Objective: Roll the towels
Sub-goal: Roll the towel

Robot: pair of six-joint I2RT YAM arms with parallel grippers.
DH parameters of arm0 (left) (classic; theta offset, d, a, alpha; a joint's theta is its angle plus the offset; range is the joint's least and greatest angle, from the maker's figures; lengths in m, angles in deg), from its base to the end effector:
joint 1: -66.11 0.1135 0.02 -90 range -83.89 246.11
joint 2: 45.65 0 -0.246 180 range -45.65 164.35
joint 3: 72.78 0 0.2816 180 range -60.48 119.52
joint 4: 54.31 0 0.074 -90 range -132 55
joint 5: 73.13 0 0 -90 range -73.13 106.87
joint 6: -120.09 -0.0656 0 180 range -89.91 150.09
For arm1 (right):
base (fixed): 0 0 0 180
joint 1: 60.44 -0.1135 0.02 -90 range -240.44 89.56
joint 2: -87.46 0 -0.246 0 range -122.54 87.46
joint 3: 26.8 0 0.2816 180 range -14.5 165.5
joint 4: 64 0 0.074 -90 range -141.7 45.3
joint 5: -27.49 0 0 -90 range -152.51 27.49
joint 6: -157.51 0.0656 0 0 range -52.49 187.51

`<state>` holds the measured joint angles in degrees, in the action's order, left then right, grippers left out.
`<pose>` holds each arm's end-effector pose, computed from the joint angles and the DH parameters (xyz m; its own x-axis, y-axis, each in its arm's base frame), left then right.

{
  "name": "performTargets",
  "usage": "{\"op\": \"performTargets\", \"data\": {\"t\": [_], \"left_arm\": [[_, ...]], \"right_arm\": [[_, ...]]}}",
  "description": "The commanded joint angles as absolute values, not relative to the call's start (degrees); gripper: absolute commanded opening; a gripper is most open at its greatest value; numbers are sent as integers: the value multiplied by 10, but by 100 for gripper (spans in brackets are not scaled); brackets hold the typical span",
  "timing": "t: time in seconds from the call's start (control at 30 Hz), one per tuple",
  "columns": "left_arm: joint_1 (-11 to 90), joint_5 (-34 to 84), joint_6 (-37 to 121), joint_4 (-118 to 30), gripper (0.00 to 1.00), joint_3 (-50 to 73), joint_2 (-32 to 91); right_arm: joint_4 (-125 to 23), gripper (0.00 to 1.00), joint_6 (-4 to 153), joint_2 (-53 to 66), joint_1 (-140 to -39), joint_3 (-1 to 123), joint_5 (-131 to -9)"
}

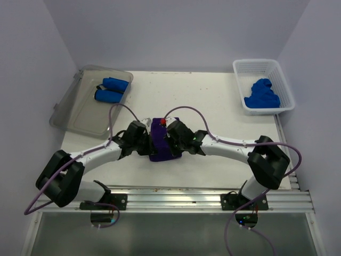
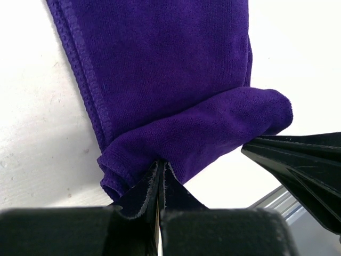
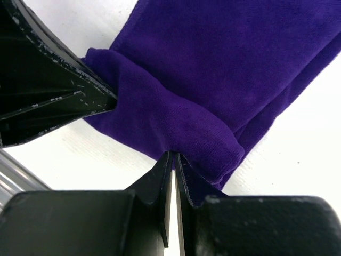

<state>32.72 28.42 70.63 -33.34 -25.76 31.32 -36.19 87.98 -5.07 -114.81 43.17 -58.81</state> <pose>0.2397 -0.1737 0.1052 -0.9115 -0.1619 -0.3781 0.0686 0.8466 -0.5279 0.2247 0.3063 0.1438 -0.6956 -0.3715 -0.6149 -0.5805 0.7949 0.1765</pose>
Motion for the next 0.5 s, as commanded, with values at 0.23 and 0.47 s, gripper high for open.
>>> {"op": "performTargets", "data": {"t": [0.23,0.47], "left_arm": [[332,285,676,-348,0,-206,348],[332,278,669,-334,0,-189,350]], "right_arm": [[-344,10,898,-72,-1142,458,-502],[-321,10,941,-93,-1124,456,-455]]}}
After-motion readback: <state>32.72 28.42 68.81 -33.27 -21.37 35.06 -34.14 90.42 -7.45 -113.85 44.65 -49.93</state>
